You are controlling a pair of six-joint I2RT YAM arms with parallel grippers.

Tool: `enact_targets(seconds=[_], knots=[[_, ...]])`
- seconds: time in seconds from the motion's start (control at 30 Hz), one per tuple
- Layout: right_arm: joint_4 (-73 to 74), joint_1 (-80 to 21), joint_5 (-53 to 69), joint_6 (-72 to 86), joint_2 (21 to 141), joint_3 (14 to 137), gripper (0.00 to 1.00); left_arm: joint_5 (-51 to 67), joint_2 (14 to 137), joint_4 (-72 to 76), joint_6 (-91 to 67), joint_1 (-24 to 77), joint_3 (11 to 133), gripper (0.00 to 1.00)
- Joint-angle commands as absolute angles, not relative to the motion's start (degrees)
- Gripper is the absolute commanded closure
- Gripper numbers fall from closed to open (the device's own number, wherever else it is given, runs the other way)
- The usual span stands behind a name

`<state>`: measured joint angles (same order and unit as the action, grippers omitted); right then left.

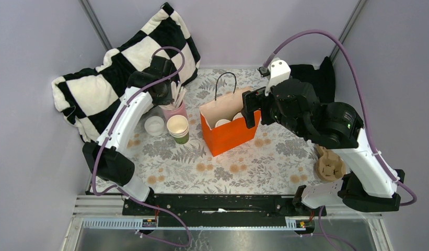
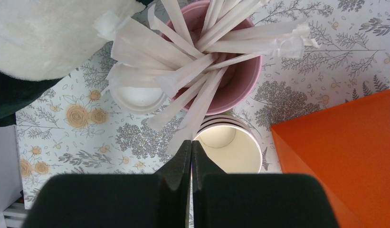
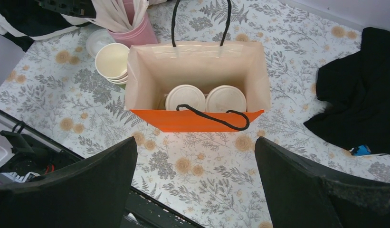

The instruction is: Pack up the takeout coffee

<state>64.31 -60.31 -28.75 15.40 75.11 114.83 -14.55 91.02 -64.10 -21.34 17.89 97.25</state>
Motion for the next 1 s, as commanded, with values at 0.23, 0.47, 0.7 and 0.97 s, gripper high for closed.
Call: enact_targets(seconds=[0.23, 0.47, 0.7, 0.97], knots=[[62.2, -60.2, -27.9, 18.8, 74.2, 114.9, 0.0, -14.5, 88.3, -65.6, -21.2, 17.6, 105.9, 1.0], [60.4, -60.2, -34.5, 19.2, 72.6, 115.2, 0.0, -15.0, 85.2, -73.4, -21.3, 17.6, 117.3, 1.0], [50.7, -60.2, -41.2, 16.8, 68.8, 113.0, 0.0, -5.8, 71.1, -68.3, -21.5, 17.6, 115.7, 1.0], [48.4, -60.2, -41.8, 13.6, 69.3, 116.0, 0.0, 7.4, 62.3, -64.2, -19.3, 17.6, 119.8, 1.0]])
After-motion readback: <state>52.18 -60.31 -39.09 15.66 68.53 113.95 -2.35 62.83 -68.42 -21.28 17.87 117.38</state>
